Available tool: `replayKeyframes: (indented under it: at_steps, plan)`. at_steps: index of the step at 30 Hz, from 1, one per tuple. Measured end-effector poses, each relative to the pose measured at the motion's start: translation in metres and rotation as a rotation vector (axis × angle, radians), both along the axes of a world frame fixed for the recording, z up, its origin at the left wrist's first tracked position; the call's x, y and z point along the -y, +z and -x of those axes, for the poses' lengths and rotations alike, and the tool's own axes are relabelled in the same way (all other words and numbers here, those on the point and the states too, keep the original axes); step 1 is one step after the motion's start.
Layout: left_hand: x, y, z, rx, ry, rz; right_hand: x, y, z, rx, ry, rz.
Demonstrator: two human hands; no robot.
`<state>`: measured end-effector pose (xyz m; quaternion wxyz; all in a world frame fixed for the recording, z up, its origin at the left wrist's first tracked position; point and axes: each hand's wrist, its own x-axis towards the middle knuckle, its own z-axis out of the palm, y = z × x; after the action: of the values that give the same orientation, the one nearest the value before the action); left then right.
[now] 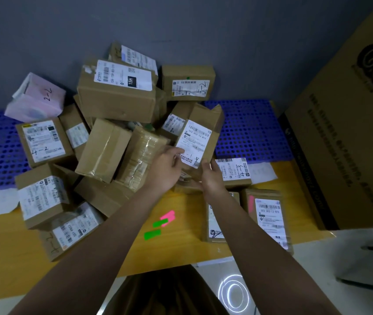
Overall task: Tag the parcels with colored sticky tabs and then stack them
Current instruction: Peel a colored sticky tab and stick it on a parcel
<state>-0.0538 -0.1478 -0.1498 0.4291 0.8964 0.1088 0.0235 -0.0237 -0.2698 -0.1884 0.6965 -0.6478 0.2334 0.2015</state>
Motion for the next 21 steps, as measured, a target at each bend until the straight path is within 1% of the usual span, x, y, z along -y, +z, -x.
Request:
replayKeyframes:
  at_steps: [2, 4, 5, 7, 9, 10, 13, 16, 19, 21]
  plan:
    - [-0.005, -0.002, -0.001, 0.021, 0.060, 0.004, 0.005, 0.005, 0.001, -0.040, -0.076, -0.070]
    - [-0.009, -0.002, -0.003, -0.046, 0.074, 0.087, 0.010, 0.011, 0.006, -0.010, -0.116, -0.101]
    - [-0.010, 0.000, -0.004, -0.094, 0.071, 0.154, 0.013, 0.013, 0.010, 0.039, -0.111, -0.096]
    - [-0.012, 0.006, -0.007, -0.171, 0.082, 0.314, 0.020, 0.016, 0.020, 0.206, -0.035, -0.033]
    - [-0.013, 0.018, -0.007, -0.193, 0.070, 0.492, 0.025, 0.021, 0.030, 0.385, 0.072, 0.054]
    - [-0.014, 0.022, -0.006, -0.197, 0.060, 0.569, 0.027, 0.023, 0.033, 0.445, 0.110, 0.088]
    - [-0.020, 0.031, 0.000, -0.204, 0.047, 0.695, 0.029, 0.031, 0.041, 0.515, 0.143, 0.117]
    - [-0.023, 0.039, 0.007, -0.204, 0.050, 0.733, 0.030, 0.040, 0.049, 0.525, 0.133, 0.117]
    - [-0.026, 0.046, 0.015, -0.207, 0.057, 0.702, 0.029, 0.051, 0.053, 0.479, 0.134, 0.079]
    - [-0.029, 0.047, 0.023, -0.220, 0.064, 0.681, 0.032, 0.060, 0.057, 0.444, 0.167, 0.115]
